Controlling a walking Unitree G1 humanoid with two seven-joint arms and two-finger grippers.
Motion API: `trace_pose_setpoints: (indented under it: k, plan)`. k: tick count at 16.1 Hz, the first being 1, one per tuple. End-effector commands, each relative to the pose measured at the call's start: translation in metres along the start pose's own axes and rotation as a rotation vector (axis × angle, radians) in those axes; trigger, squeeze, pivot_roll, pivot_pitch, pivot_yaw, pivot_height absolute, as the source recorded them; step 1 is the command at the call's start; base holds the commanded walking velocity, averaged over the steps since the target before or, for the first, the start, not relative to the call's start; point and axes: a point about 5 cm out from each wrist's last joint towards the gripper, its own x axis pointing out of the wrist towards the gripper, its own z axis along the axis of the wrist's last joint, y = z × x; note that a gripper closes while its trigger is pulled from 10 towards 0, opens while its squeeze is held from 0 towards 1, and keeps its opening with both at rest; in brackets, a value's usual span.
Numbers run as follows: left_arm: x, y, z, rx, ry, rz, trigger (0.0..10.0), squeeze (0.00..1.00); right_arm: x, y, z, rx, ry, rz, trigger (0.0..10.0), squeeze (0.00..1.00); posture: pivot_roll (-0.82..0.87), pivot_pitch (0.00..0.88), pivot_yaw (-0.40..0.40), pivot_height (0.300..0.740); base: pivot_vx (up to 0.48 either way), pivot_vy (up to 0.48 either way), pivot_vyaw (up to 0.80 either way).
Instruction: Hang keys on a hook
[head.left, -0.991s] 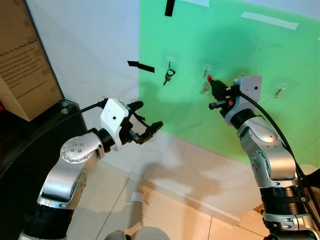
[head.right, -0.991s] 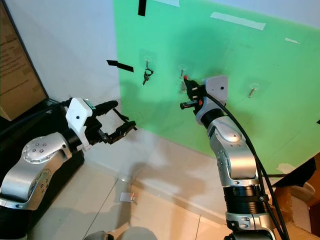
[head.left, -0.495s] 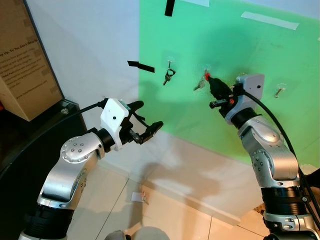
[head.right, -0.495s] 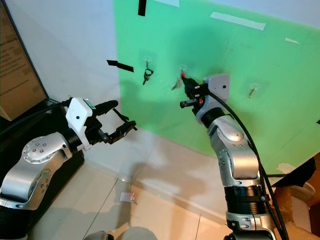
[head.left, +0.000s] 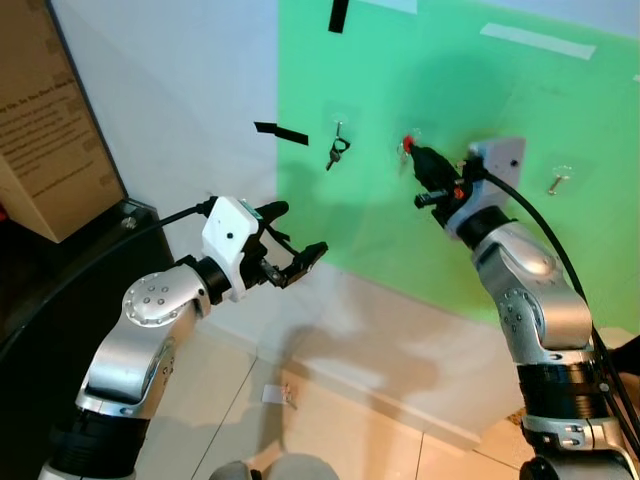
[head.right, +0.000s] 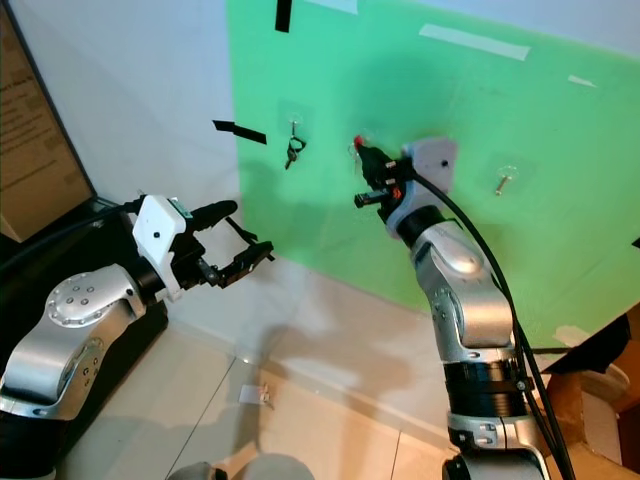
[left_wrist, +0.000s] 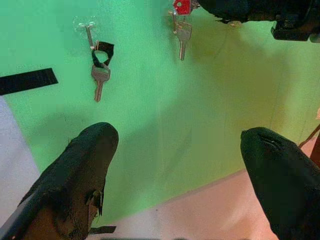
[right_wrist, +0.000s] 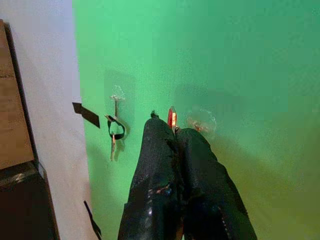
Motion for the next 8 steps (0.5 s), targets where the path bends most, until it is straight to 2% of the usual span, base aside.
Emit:
trace_pose_setpoints:
  k: [1,8]
  plan:
    - [0.002,0.0,0.001,0.006,-0.004,-0.009,10.0,0.0,0.004,-0.002,0.002,-0.009,-0.009,-0.016,10.0,0.0,-0.07,0.0,-0.065,0.74,0.0,0.0,0.0]
    - [0.0,-0.001,0.0,0.005,-0.004,-0.009,10.0,0.0,0.005,-0.013,0.005,-0.015,-0.029,-0.075,10.0,0.0,-0.07,0.0,-0.07,0.74,0.0,0.0,0.0]
